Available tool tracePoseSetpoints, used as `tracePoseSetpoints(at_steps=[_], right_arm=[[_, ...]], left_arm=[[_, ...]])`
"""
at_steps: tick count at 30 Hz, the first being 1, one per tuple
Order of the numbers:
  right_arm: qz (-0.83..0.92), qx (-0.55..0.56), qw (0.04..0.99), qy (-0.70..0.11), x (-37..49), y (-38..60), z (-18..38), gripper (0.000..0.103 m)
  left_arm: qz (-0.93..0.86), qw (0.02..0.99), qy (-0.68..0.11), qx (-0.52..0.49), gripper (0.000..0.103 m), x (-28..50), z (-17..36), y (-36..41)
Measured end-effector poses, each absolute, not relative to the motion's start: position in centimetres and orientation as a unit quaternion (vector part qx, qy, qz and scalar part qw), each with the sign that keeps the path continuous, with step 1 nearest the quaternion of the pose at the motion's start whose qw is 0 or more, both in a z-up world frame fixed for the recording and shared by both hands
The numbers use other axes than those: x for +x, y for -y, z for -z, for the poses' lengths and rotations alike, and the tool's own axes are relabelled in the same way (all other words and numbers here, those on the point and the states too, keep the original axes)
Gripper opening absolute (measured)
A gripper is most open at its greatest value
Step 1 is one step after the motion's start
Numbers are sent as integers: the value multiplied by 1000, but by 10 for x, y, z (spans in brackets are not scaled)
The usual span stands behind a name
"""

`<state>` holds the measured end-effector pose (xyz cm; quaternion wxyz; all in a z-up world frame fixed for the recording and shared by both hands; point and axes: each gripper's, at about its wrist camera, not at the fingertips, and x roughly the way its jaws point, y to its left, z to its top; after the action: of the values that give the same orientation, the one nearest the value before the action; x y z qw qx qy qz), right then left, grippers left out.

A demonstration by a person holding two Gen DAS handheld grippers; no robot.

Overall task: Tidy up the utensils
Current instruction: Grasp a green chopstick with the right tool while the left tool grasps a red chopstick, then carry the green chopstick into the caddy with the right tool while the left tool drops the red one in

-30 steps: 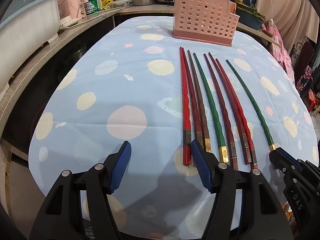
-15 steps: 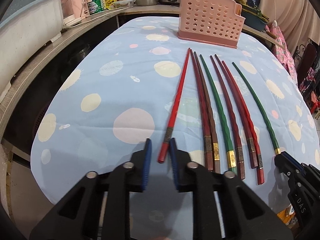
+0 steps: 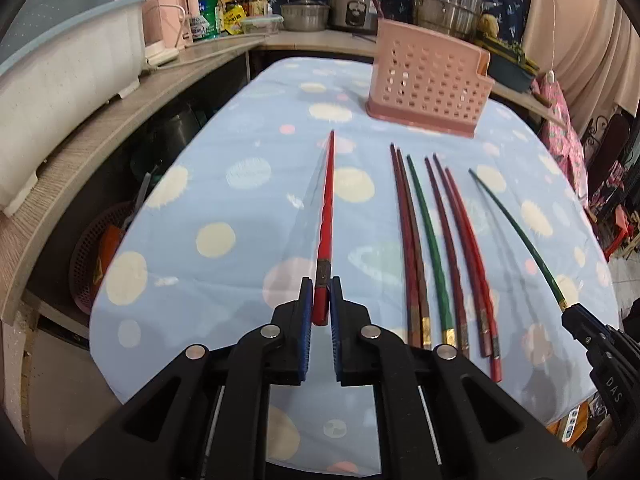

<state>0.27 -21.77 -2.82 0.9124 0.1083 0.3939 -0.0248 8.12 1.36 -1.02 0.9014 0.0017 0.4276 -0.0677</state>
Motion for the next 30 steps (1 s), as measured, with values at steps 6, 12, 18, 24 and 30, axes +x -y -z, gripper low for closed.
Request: tracePoseSetpoints(at_steps=[6,12,18,24,30], right_arm=[[25,109,930,-350,11,234,-15,7],[21,115,946,-304,29,253,-59,7],[10,135,952,-275,57,273,-93,7],[-13,161,952,-261,92,289,-120,7],[-26,168,957,-234,122,299,-154,7]], left_arm=[[66,920,-386,-10,8,89,-35,-23],[67,936,-345,-16,7,105,-81,-27],[83,942,-325,-28,7,133,-117,-24],[101,942,-316,-42,7,167,-146,-14],[117,946,-297,-51,7,194,-181,-4]])
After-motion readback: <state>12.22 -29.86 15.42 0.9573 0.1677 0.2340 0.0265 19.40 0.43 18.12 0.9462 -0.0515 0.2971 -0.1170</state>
